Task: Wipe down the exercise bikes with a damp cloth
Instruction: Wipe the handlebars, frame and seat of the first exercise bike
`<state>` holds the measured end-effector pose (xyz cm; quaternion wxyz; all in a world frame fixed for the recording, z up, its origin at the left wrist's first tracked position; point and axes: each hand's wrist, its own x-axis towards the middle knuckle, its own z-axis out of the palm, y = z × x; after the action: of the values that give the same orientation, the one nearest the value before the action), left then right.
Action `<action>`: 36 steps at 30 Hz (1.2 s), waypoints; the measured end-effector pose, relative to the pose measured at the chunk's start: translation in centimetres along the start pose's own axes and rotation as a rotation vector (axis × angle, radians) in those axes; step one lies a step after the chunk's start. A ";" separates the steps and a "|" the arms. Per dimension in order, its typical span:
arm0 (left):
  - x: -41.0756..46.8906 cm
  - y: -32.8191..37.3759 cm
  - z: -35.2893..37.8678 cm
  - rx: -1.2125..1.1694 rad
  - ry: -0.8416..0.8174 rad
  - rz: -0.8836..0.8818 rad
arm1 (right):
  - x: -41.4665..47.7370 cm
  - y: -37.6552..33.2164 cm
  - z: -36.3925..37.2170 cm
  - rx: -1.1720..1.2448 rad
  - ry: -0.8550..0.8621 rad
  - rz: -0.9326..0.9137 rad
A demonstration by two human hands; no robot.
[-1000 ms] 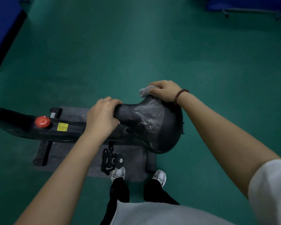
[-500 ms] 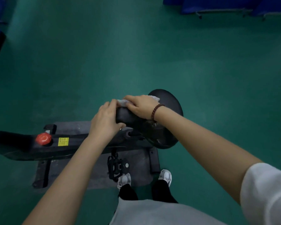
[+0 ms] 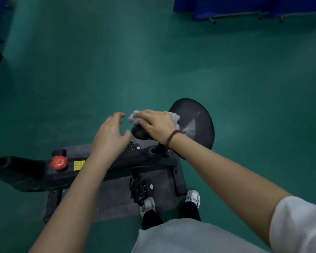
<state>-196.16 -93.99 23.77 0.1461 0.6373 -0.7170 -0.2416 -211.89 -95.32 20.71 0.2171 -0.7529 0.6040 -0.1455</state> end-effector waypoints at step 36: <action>2.1 3.5 3.0 0.174 -0.197 0.177 | -13.2 5.9 1.4 -0.595 0.159 -0.130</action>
<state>-200.97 -95.37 22.87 0.0399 0.5550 -0.7996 -0.2260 -219.24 -83.35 17.08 -0.0703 -0.8066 0.5858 -0.0344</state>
